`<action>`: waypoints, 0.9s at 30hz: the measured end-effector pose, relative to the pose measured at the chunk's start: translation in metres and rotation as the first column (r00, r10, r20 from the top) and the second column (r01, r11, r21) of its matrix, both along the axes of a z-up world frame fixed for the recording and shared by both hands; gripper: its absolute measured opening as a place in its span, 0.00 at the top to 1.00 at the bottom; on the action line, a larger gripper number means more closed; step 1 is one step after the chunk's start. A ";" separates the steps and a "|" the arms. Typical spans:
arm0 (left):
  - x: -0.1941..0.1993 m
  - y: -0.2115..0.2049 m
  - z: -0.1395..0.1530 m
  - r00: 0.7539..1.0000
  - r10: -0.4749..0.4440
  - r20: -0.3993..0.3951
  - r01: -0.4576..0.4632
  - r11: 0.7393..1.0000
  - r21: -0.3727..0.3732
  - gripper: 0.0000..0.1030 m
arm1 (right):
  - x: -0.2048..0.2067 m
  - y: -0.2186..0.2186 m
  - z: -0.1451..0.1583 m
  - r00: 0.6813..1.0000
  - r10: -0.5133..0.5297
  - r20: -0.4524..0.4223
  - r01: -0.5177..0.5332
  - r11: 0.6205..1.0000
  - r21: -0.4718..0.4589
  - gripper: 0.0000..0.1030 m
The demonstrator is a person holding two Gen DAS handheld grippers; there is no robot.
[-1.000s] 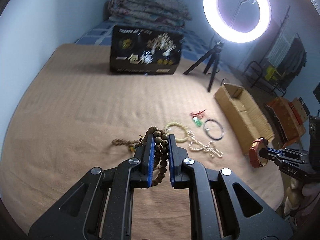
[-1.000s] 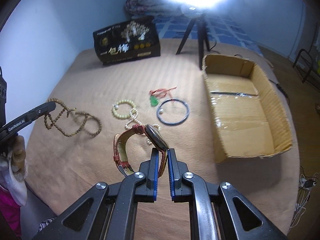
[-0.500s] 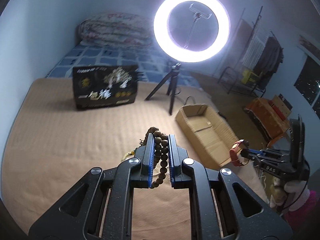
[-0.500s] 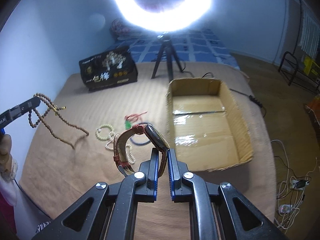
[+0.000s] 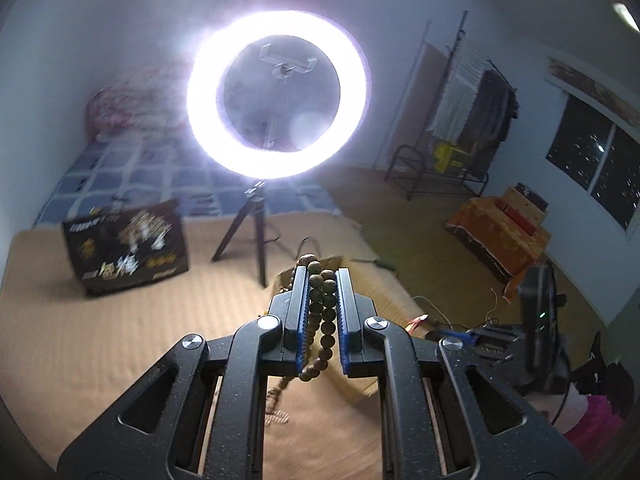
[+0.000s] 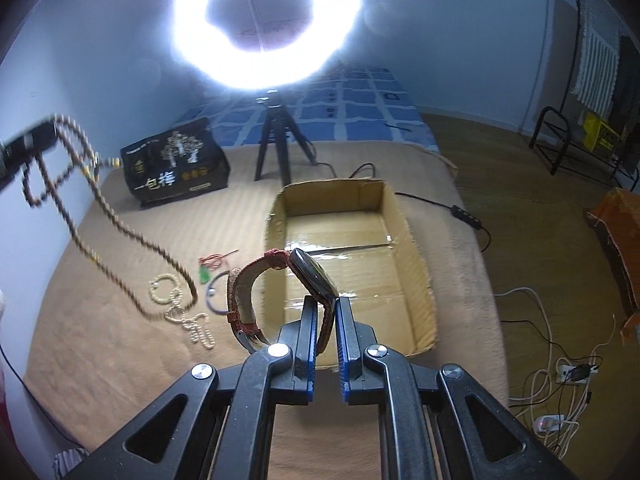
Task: Organize jewelry
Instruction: 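Lift the mala with the left tool while the right tool carries the watch toward the cardboard box, then lower the mala into the box and open the left tool while the right tool releases the watch there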
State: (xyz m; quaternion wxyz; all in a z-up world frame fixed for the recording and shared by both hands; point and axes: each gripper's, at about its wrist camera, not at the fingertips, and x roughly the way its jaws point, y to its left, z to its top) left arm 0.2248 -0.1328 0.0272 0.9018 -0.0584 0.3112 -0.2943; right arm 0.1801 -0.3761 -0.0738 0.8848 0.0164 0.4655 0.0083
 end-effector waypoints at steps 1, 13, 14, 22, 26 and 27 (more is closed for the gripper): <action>0.002 -0.009 0.004 1.000 -0.009 0.013 0.009 1.000 0.005 0.90 | 0.002 -0.004 -0.001 1.000 -0.005 -0.002 0.005 1.000 -0.003 0.94; 0.045 -0.083 0.017 0.997 -0.076 0.033 0.076 0.997 -0.006 0.90 | 0.021 -0.041 -0.020 0.998 -0.055 -0.021 0.055 0.998 -0.009 0.94; 0.049 -0.088 0.013 0.996 -0.081 0.030 0.081 0.997 -0.006 0.90 | 0.023 -0.043 -0.022 0.998 -0.059 -0.024 0.059 0.998 -0.009 0.94; 0.069 -0.134 -0.014 0.993 -0.122 -0.001 0.122 0.992 0.031 0.90 | 0.032 -0.062 -0.048 0.994 -0.094 -0.056 0.094 0.996 0.003 0.94; 0.081 -0.147 -0.041 0.992 -0.118 -0.038 0.120 0.991 0.052 0.90 | 0.037 -0.066 -0.064 0.991 -0.102 -0.082 0.103 0.995 0.005 0.94; 0.083 -0.150 -0.049 0.992 -0.116 -0.050 0.119 0.991 0.060 0.90 | 0.038 -0.067 -0.067 0.991 -0.103 -0.087 0.104 0.995 0.006 0.94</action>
